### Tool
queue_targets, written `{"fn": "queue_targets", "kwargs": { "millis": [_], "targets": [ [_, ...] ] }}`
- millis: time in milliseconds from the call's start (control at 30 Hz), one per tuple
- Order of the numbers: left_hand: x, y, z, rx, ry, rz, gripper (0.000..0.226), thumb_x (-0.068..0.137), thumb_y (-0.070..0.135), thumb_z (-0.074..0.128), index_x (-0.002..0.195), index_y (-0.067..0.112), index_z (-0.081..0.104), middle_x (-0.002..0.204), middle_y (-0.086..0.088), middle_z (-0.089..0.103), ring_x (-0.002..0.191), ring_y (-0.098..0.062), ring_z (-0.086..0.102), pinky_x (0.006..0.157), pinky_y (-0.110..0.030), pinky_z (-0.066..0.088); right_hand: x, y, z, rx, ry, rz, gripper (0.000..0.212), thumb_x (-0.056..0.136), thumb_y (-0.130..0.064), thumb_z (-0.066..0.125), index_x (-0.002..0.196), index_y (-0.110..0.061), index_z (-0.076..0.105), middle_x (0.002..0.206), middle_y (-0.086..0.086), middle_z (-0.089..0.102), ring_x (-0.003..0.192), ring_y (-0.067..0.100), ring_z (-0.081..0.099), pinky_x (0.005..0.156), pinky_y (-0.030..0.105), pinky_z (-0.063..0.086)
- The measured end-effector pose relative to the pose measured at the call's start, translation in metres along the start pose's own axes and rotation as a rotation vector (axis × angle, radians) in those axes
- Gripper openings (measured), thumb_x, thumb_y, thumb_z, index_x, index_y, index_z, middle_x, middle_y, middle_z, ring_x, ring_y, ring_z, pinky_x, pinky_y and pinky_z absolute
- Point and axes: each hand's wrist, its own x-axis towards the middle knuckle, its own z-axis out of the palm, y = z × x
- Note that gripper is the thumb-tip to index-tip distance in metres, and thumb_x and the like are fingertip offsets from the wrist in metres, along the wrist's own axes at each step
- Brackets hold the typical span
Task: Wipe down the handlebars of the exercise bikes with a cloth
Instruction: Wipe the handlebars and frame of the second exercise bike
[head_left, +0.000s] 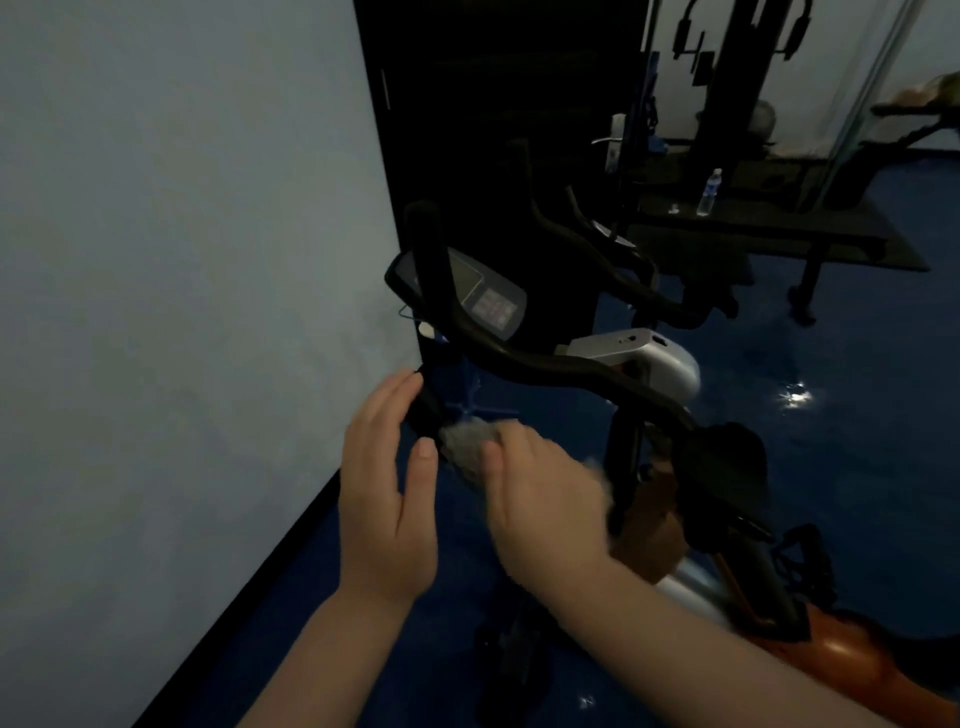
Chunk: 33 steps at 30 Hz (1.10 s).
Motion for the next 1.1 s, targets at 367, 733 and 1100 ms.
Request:
{"fn": "queue_targets", "kwargs": {
  "millis": [367, 733, 1100],
  "targets": [
    [-0.004, -0.002, -0.008, -0.187, -0.053, -0.158, 0.043, 0.099, 0.037, 0.031, 0.142, 0.037, 0.033, 0.15, 0.023, 0.036, 0.14, 0.0, 0.032, 0.112, -0.016, 0.026, 0.03, -0.015, 0.002, 0.023, -0.196, -0.117, 0.032, 0.096, -0.026, 0.046, 0.126, -0.021, 0.037, 0.098, 0.004, 0.06, 0.07, 0.026, 0.06, 0.05, 0.034, 0.044],
    [-0.011, -0.002, -0.006, -0.348, -0.086, -0.204, 0.053, 0.1, 0.045, 0.025, 0.15, 0.027, 0.023, 0.155, 0.016, 0.03, 0.143, -0.005, 0.027, 0.114, -0.021, 0.027, 0.015, -0.012, 0.011, -0.036, -0.111, -0.302, 0.08, 0.088, -0.026, 0.059, 0.15, -0.022, 0.009, 0.122, 0.005, 0.055, 0.08, 0.022, 0.058, 0.059, 0.038, 0.05],
    [0.001, 0.001, -0.007, -0.416, -0.039, -0.189, 0.051, 0.098, 0.044, 0.028, 0.147, 0.032, 0.023, 0.153, 0.018, 0.032, 0.141, -0.002, 0.03, 0.111, -0.016, 0.029, 0.055, -0.058, 0.002, 0.507, -0.15, 0.021, 0.026, 0.099, -0.044, 0.028, 0.103, -0.032, 0.05, 0.091, -0.009, 0.06, 0.078, 0.012, 0.057, 0.063, 0.036, 0.044]
  ]
}}
